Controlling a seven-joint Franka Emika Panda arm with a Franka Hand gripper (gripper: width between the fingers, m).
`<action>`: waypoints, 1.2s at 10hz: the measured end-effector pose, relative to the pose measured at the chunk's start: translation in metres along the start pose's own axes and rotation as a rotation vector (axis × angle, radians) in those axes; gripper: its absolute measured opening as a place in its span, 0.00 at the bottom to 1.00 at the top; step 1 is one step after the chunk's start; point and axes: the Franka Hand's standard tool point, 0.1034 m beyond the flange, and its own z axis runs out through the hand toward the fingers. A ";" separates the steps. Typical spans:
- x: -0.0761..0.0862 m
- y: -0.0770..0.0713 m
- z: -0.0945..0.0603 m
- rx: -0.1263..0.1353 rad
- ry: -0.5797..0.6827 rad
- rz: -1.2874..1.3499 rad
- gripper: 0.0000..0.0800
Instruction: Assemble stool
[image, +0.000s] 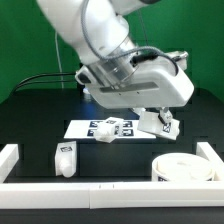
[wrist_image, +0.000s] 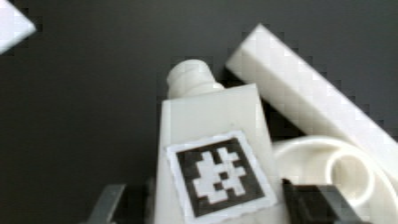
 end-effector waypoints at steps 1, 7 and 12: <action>0.000 0.001 -0.008 -0.006 0.019 -0.046 0.40; 0.012 -0.047 -0.059 -0.020 0.399 -0.225 0.40; 0.005 -0.075 -0.048 -0.066 0.673 -0.491 0.40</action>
Offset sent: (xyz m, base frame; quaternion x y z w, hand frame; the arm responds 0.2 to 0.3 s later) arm 0.0482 0.0128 0.0656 -0.1016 0.2137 -0.1433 0.9610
